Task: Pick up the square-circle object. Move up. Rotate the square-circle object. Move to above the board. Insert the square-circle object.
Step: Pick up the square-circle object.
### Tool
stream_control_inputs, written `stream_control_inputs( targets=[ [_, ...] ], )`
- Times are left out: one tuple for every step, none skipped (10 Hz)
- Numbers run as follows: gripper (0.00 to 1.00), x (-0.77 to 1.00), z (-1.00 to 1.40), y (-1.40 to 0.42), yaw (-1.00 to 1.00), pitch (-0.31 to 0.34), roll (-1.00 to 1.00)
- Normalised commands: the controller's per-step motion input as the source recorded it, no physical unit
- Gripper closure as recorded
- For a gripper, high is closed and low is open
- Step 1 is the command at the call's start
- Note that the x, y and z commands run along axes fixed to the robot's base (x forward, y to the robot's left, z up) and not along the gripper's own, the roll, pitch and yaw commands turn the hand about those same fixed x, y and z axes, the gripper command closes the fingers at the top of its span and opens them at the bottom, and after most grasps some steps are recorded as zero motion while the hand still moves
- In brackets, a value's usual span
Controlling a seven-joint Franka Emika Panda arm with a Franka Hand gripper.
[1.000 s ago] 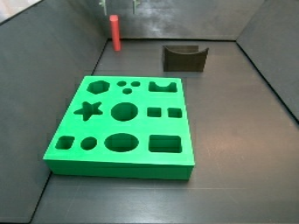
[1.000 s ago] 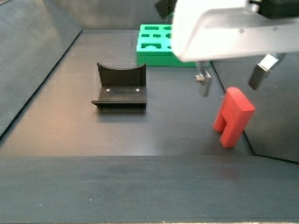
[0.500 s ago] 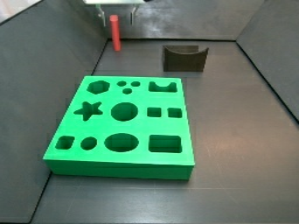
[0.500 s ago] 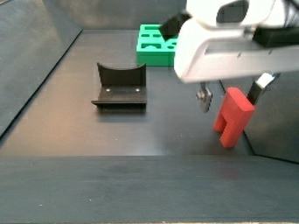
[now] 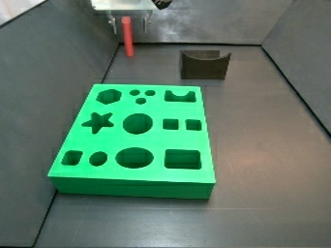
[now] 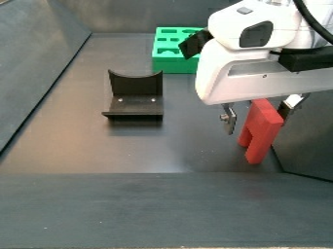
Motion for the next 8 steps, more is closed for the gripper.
stream_control_inputs(
  targets=[
    [0.0,0.0,0.0,0.0,0.0,0.0,0.0],
    [1.0,0.0,0.0,0.0,0.0,0.0,0.0],
    [1.0,0.0,0.0,0.0,0.0,0.0,0.0],
    [1.0,0.0,0.0,0.0,0.0,0.0,0.0],
    [1.0,0.0,0.0,0.0,0.0,0.0,0.0],
    [1.0,0.0,0.0,0.0,0.0,0.0,0.0],
    [1.0,0.0,0.0,0.0,0.0,0.0,0.0],
    [1.0,0.0,0.0,0.0,0.0,0.0,0.0]
  ],
)
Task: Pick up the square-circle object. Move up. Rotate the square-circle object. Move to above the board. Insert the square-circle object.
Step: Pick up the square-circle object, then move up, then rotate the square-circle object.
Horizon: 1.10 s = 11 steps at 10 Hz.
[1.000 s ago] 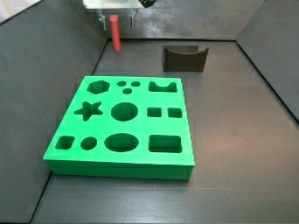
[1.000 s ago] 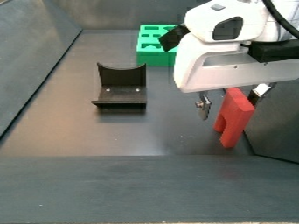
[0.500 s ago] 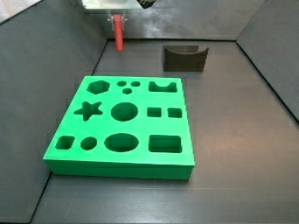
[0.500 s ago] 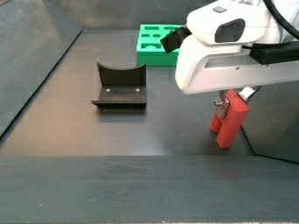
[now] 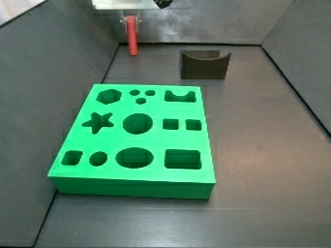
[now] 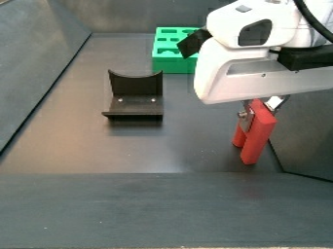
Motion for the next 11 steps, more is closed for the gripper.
stream_control_inputs(
  targets=[
    [1.0,0.0,0.0,0.0,0.0,0.0,0.0],
    [1.0,0.0,0.0,0.0,0.0,0.0,0.0],
    [1.0,0.0,0.0,0.0,0.0,0.0,0.0],
    [1.0,0.0,0.0,0.0,0.0,0.0,0.0],
    [1.0,0.0,0.83,0.0,0.0,0.0,0.0],
    [1.0,0.04,0.82,0.0,-0.02,-0.004,0.01],
    [1.0,0.02,0.69,0.01,-0.03,0.023,0.02],
    [1.0,0.0,0.61,0.01,-0.03,0.035,0.03],
    [1.0,-0.01,0.43,0.01,-0.02,0.052,0.05],
    [1.0,-0.01,0.3,0.01,-0.02,0.064,0.06],
    [1.0,0.42,0.81,-1.0,0.0,0.0,0.0]
  ],
)
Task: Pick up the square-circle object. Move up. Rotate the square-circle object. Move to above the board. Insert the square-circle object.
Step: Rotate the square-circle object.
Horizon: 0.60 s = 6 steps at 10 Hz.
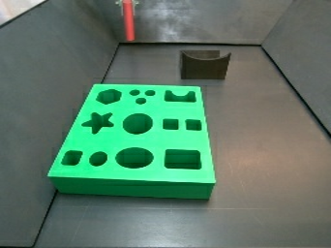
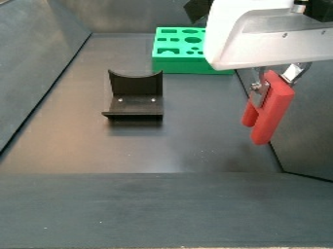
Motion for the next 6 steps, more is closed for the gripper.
stream_control_inputs(
  targets=[
    [1.0,0.42,0.77,-1.0,0.02,0.004,0.01],
    [1.0,0.39,0.78,-1.0,0.03,0.049,0.01],
    [1.0,0.36,0.81,-1.0,0.03,0.068,0.02],
    [1.0,0.35,0.85,-1.0,0.03,0.077,0.03],
    [1.0,0.34,0.89,-1.0,0.03,0.096,0.04],
    [1.0,0.33,0.94,-1.0,0.03,0.109,0.04]
  ],
)
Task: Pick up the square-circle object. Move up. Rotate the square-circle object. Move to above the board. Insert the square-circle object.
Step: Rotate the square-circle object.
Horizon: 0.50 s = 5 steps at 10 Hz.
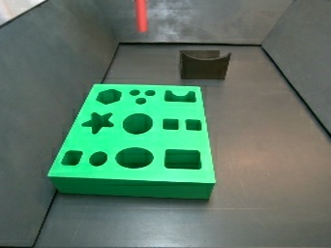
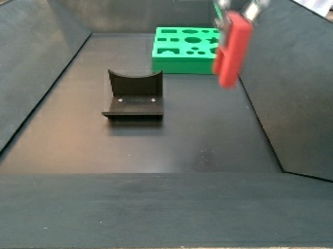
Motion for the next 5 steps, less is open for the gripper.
stream_control_inputs(
  targets=[
    [1.0,0.26,0.86,-0.85,0.03,0.113,0.04],
    [1.0,0.16,0.69,-0.6,0.03,0.099,0.04],
    [1.0,0.07,0.47,-0.29,0.03,0.084,0.03],
    [1.0,0.03,0.3,-0.07,0.02,0.073,0.01],
    [1.0,0.02,0.0,0.01,-0.54,0.015,-0.09]
  ],
)
